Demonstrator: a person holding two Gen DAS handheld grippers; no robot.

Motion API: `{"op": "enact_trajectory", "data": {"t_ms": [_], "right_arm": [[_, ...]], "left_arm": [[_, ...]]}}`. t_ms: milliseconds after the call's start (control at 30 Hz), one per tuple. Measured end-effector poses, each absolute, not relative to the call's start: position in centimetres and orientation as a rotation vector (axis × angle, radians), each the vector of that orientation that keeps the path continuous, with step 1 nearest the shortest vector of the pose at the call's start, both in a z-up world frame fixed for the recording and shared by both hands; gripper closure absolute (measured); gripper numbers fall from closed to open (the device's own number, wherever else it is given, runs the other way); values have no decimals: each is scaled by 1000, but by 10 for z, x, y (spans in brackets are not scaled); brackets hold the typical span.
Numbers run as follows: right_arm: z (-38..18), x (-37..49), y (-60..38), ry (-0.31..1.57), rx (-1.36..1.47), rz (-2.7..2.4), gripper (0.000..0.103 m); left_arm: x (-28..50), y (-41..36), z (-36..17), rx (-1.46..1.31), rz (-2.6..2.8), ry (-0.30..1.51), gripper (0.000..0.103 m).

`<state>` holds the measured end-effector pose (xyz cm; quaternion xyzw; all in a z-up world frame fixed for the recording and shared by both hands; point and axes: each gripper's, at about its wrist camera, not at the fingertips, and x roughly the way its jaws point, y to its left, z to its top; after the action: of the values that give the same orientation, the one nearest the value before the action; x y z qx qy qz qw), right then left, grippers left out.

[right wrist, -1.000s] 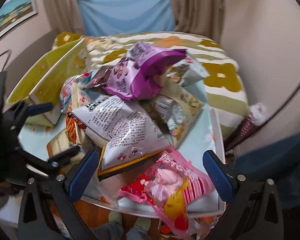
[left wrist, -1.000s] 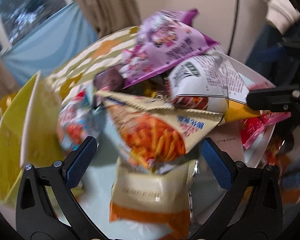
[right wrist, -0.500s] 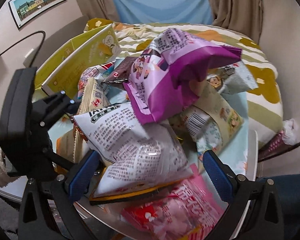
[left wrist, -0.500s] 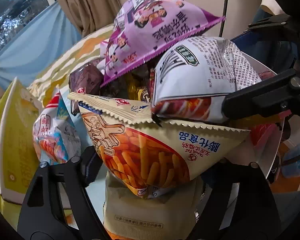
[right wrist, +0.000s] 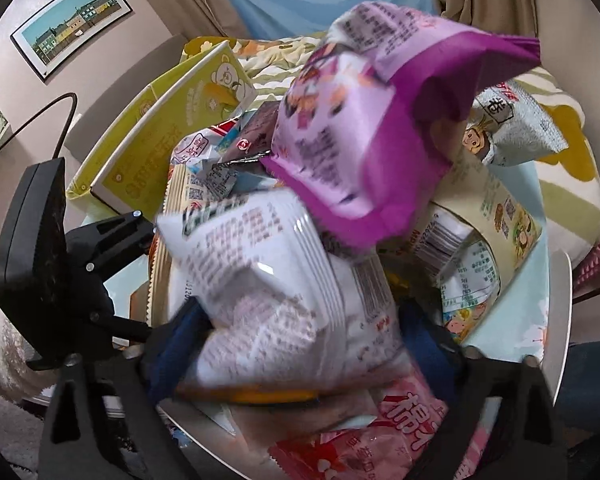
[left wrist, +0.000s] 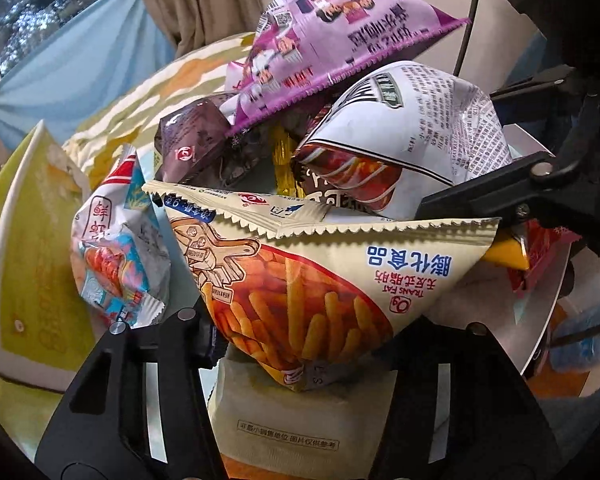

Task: Organize snacks
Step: 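Grasp the cream cheese-stick bag with the left tool while the right tool grasps the white chip bag, then carry both bags over the yellow box and open both tools to drop them inside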

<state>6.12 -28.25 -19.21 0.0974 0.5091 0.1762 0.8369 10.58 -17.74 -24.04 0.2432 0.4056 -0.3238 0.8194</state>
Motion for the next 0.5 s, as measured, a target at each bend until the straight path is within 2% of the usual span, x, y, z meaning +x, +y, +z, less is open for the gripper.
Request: {"op": "enact_trajectory", "data": {"t_ms": [67, 167, 500], "right_arm": [[-191, 58, -282, 1072, 206, 370, 26], [-185, 51, -283, 1061, 204, 371, 29], [-151, 35, -279, 1003, 195, 396, 30]], "left_arm": [[104, -177, -240, 520, -691, 860, 51], [100, -175, -237, 516, -693, 855, 51], [68, -167, -204, 524, -675, 808, 52]]}}
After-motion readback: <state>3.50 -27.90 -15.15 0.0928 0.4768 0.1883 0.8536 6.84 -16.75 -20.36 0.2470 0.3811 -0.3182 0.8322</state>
